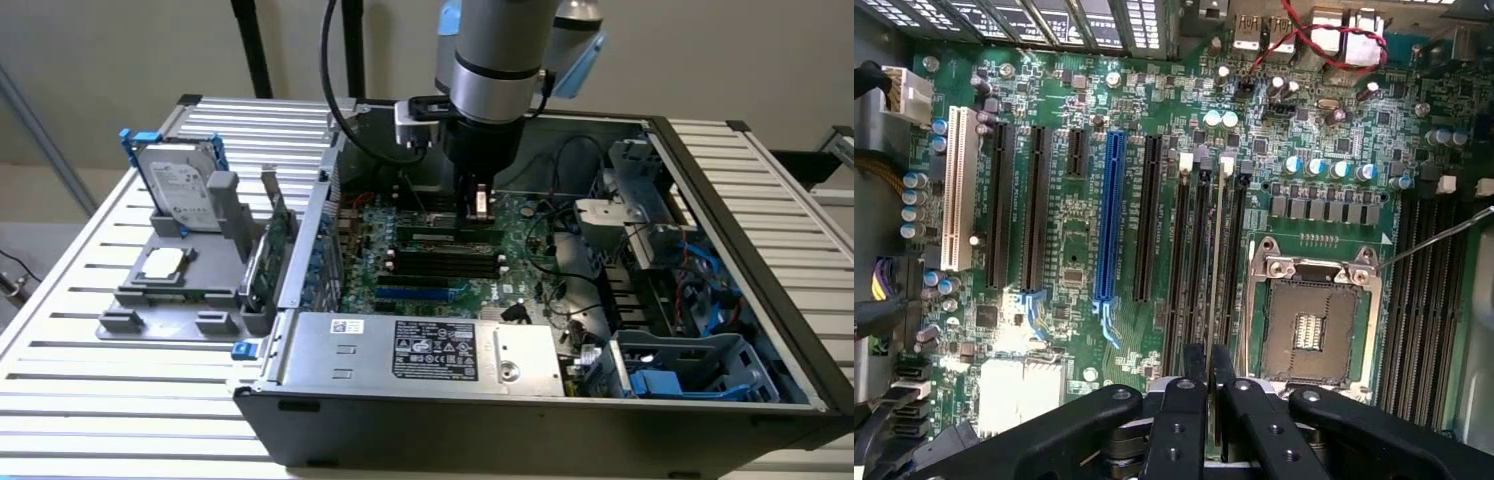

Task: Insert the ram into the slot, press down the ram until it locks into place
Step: 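Insert the ram into the slot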

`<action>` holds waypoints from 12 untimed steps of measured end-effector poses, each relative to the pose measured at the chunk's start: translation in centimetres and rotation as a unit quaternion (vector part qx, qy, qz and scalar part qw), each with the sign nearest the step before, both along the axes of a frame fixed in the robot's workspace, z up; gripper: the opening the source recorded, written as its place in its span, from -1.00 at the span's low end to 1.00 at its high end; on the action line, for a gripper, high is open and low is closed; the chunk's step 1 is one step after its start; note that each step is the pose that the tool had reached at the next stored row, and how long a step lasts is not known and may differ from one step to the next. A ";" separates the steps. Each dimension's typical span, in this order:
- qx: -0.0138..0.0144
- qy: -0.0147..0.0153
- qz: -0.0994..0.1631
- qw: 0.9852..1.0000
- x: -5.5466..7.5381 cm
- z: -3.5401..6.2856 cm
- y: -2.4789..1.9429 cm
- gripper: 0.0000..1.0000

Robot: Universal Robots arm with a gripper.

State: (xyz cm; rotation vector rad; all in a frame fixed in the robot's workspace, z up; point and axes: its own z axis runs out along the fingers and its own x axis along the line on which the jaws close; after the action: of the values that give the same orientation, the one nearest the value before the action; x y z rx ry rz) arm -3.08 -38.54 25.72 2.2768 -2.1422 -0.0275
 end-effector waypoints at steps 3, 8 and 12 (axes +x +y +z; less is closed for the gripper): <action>-0.002 0.000 0.000 1.000 0.1 -0.13 -0.10 -0.73; -0.006 0.000 0.000 1.000 0.1 -0.32 -0.36 -0.73; -0.010 0.000 0.000 1.000 0.1 -0.44 -0.56 -0.73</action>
State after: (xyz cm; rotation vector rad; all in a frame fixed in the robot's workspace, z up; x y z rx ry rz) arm -2.96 -39.11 25.28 2.2657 -2.1325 -0.0069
